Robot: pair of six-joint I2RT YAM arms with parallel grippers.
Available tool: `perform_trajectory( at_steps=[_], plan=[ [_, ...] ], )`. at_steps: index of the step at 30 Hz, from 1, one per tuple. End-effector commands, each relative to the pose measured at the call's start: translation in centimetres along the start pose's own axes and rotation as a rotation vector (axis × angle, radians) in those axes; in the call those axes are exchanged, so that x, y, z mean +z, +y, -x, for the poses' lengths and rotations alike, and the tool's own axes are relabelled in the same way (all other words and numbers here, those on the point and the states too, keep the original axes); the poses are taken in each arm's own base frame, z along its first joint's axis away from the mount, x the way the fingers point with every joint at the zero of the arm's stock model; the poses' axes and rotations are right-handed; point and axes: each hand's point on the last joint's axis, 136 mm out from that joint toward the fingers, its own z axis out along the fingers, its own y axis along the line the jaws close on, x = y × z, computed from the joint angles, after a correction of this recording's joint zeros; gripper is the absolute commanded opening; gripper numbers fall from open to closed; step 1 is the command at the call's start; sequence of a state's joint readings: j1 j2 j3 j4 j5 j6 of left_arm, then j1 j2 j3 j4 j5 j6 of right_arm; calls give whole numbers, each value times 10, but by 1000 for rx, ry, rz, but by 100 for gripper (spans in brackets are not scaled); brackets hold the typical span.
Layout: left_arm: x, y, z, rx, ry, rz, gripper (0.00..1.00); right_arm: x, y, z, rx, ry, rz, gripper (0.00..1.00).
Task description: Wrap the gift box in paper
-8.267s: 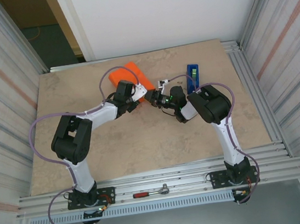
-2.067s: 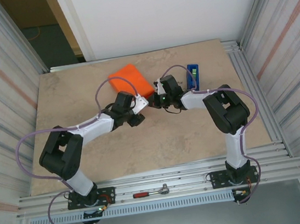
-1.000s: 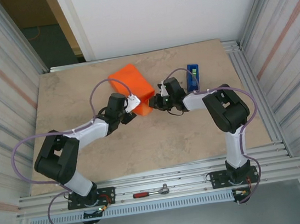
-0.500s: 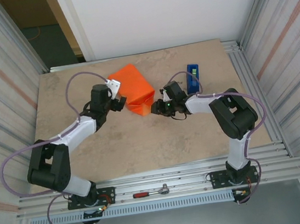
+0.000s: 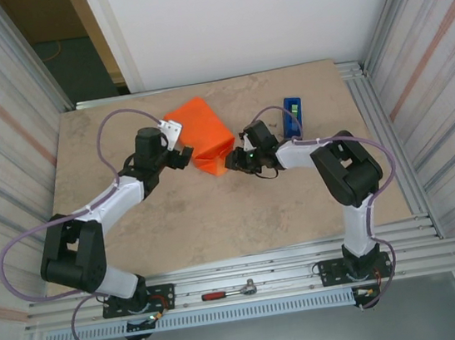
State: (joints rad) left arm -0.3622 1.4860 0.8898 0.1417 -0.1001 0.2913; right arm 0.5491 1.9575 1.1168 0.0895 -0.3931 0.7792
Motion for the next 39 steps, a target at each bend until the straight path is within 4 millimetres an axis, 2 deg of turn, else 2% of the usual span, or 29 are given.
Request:
perform_trajectory(
  at_steps=[1,11,19,22,29,32,39],
  plan=[
    [-7,-3,5,18,-14,-19,99,6,0,9,35,-9,3,38],
    [-5,-8,4,27,-13,-45,99,14,-9,9,64,-2,-3,37],
    [1,-22,-8,108,9,-101,99,13,-5,19,89,-16,53,16],
    [5,-26,-17,144,37,-111,99,9,-2,24,97,-25,79,1],
    [8,-34,-32,213,73,-132,99,-4,8,28,97,-41,131,0],
    [4,-47,-34,279,64,-157,99,-12,14,28,93,-51,149,0],
    [-4,-96,-47,515,48,-206,99,-33,21,21,96,-70,181,0]
  ],
)
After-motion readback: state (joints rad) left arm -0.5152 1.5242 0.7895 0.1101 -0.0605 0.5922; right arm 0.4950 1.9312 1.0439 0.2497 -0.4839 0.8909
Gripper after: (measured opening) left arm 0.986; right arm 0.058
